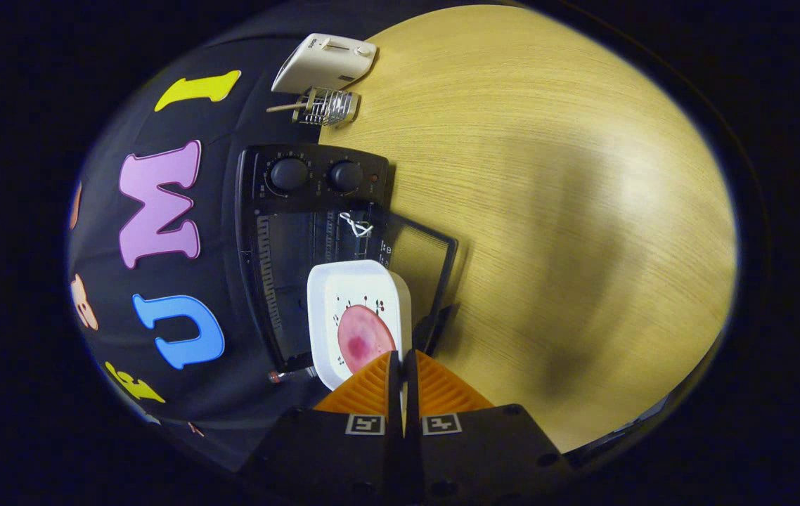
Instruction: Open the toaster oven, put the food inside, and close the toaster oven door.
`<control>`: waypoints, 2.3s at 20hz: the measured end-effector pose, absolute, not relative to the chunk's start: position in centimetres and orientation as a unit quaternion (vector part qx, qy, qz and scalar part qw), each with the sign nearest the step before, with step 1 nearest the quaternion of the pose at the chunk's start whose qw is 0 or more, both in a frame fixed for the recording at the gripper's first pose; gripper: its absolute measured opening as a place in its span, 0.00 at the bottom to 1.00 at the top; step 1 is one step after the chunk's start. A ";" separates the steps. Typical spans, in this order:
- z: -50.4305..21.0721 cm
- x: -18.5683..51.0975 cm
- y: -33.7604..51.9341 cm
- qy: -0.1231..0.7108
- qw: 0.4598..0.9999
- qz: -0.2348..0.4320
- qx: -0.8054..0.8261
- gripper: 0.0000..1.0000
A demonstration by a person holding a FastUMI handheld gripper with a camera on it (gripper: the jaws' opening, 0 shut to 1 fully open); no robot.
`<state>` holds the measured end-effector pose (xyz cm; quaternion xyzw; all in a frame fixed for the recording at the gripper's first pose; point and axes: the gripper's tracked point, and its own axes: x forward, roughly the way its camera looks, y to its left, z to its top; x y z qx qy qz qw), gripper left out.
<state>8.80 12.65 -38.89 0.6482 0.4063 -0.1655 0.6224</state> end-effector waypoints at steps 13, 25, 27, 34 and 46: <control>-43.0 22.7 15.9 0.286 0.605 -0.289 0.684 0.05; -41.5 23.9 15.7 0.283 0.586 -0.271 0.709 0.73; -41.4 22.7 16.1 0.305 0.588 -0.272 0.698 0.82; -38.5 20.1 17.9 0.345 0.601 -0.222 0.686 0.99; -36.8 9.2 17.1 0.400 0.858 -0.020 0.323 0.99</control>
